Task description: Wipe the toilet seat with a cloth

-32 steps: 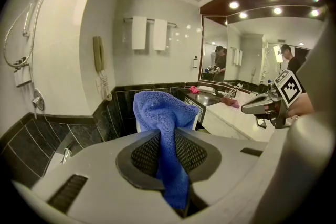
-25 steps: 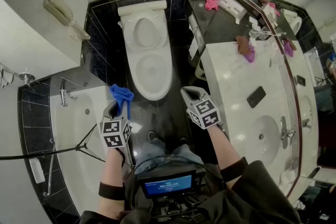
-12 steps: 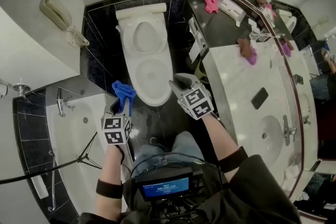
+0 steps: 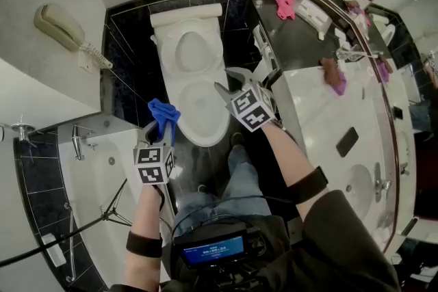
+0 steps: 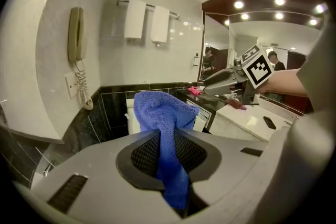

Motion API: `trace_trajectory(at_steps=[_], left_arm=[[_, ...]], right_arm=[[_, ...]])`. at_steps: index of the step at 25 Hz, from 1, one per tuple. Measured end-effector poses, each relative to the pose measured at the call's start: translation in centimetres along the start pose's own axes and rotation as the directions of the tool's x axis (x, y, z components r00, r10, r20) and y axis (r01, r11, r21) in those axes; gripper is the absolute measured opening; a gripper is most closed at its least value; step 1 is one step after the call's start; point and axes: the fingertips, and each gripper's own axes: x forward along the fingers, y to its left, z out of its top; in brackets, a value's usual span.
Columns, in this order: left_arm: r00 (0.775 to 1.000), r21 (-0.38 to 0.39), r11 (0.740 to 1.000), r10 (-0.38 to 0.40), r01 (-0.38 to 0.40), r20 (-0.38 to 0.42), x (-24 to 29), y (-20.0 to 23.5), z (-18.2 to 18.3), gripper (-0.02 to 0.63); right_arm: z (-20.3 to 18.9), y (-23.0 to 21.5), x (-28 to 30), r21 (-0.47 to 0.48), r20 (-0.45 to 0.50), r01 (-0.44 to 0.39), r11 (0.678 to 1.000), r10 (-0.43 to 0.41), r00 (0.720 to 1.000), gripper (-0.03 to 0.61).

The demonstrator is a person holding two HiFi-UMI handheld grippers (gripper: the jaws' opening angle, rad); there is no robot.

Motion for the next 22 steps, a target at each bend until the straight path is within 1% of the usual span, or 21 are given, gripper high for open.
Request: trace_trajectory(at_steps=[3,7,10,13,16,22], left_arm=[[1.000,-0.028,0.999,0.018,-0.018,-0.002,3.9,0.7,0.8,0.066],[0.998,-0.070,0.996,0.052,-0.053,-0.023,9.8,1.9,1.9,0.066],[0.997,-0.099,0.992,0.068,-0.072,-0.040,14.2,2.3,3.0,0.066],[0.995,-0.124,0.988,0.088,-0.094,-0.055,18.3,2.9,3.8,0.066],[0.990,-0.156,0.979,0.118,-0.128,-0.073,22.0,4.0,3.8,0.066],[0.981,-0.210,0.961,0.163,-0.182,-0.105,27.8,5.8,3.6,0.066]], right_arm=[[-0.1,-3.0,4.2,-0.057,-0.011,-0.004,0.998,0.003,1.000,0.202],[-1.1,-6.2,11.1,-0.136,-0.040,-0.046,0.990,0.041,0.998,0.202],[-1.7,-8.6,15.9,-0.198,-0.062,-0.082,0.977,0.071,0.996,0.201],[-1.8,-11.2,20.5,-0.237,-0.067,-0.101,0.966,0.087,0.994,0.201],[-2.1,-13.1,24.9,-0.279,-0.074,-0.126,0.952,0.110,0.991,0.201],[-2.2,-15.9,31.7,-0.374,-0.072,-0.139,0.917,0.121,0.990,0.201]])
